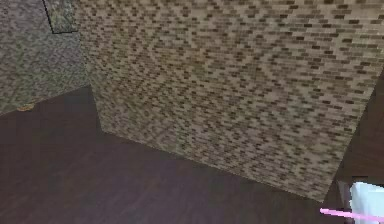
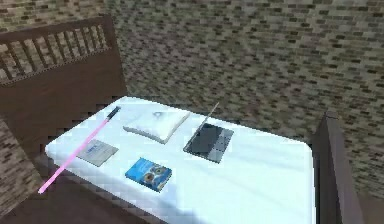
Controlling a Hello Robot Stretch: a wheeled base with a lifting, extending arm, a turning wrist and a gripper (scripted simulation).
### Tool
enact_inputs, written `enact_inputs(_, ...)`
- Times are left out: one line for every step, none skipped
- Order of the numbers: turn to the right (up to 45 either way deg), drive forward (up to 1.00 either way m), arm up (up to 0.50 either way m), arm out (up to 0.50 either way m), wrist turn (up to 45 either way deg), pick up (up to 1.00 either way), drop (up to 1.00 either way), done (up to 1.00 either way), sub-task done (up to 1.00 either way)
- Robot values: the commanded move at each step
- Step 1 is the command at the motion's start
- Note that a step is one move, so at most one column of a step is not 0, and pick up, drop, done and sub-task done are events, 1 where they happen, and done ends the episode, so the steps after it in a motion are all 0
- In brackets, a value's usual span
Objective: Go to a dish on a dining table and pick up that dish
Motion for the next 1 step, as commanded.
enact_inputs(-12.0, 0.00, 0.00, 0.00, 0.0, 0.00, 0.00, 0.00, 0.00)
